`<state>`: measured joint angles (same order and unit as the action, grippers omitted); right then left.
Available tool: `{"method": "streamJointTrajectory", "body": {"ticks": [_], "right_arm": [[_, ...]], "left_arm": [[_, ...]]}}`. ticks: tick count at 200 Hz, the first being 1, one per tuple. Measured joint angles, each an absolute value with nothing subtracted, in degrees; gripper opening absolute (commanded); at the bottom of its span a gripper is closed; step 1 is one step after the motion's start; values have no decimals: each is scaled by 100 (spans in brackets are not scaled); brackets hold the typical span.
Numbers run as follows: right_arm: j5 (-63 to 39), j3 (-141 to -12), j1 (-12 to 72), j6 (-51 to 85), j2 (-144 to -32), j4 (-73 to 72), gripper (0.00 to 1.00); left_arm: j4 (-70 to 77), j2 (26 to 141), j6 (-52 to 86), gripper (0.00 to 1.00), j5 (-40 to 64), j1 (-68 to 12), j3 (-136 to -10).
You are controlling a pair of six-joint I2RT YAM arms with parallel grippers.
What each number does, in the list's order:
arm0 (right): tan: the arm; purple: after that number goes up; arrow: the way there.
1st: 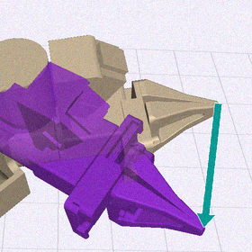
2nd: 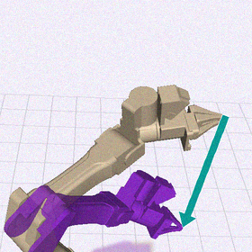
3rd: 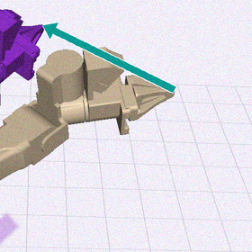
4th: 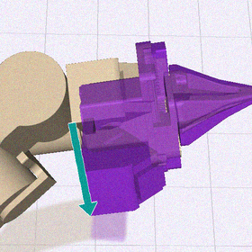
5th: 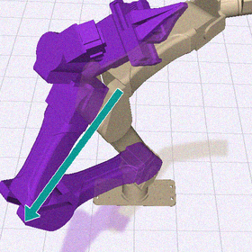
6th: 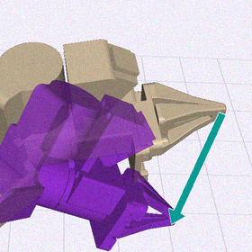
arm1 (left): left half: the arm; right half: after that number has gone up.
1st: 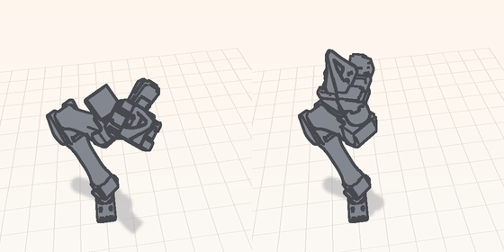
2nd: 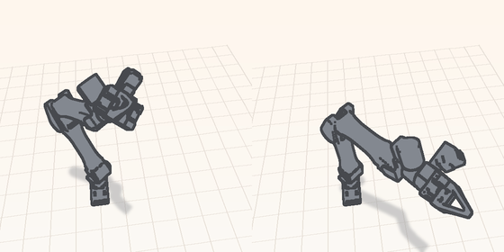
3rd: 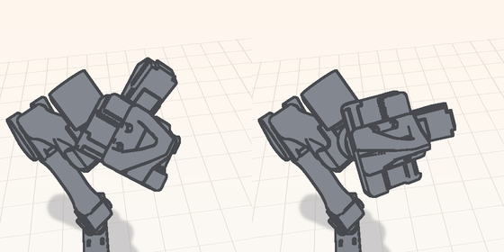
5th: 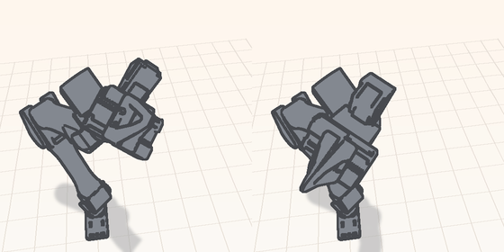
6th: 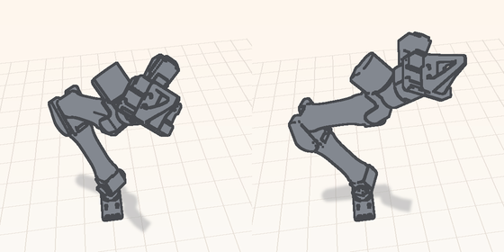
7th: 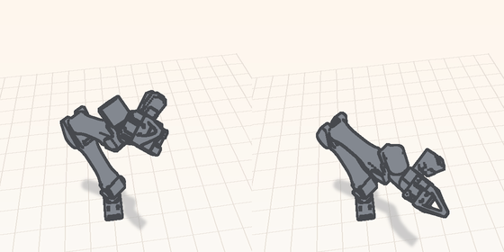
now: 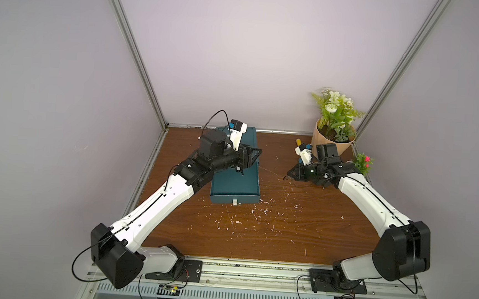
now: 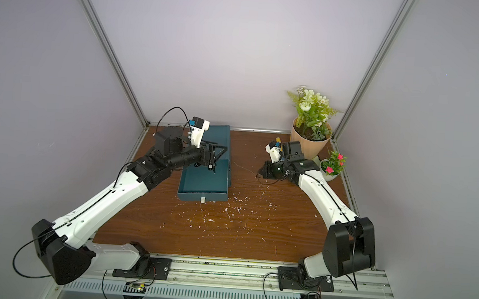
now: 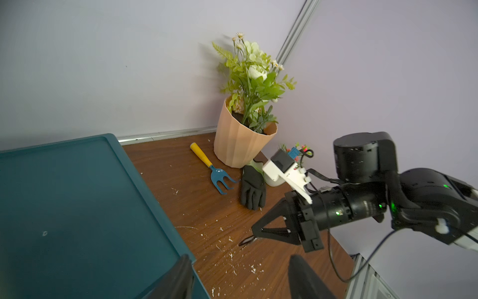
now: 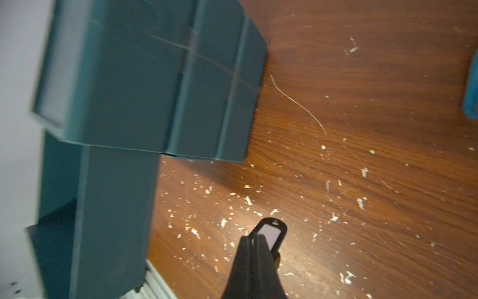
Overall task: Take the keys out of the drawer
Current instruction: Place the key at the center of the board, then pick up the key from the drawer.
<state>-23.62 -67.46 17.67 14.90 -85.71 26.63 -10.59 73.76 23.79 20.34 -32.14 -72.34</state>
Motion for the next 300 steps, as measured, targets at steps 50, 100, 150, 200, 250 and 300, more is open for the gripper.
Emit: {"method": "streamJointTrajectory", "body": {"ticks": [50, 100, 150, 200, 250, 300], "right_arm": [[-1568, -6366, 1767, 1330, -9380, 2309, 5], [-1319, -6484, 1767, 1232, -9765, 2217, 33], [-1219, -7426, 1831, 1212, -9806, 2552, 36], [-805, -8973, 2394, 1219, -9806, 3096, 36], [-27, -10626, 3758, 976, -9998, 3339, 36], [384, -10838, 4772, 537, -10136, 3415, 36]], "left_arm": [[-1616, 7354, 2158, 62, 1918, -3227, -7234], [-1861, 7022, 2252, 65, 1614, -3229, -7159], [-2303, 6779, 2947, 64, 1262, -3229, -7129], [-3044, 6075, 4228, 65, 937, -3229, -6873], [-3697, 5076, 5616, 64, 884, -3227, -6313], [-4169, 4794, 6462, 63, 1306, -3216, -5850]]}}
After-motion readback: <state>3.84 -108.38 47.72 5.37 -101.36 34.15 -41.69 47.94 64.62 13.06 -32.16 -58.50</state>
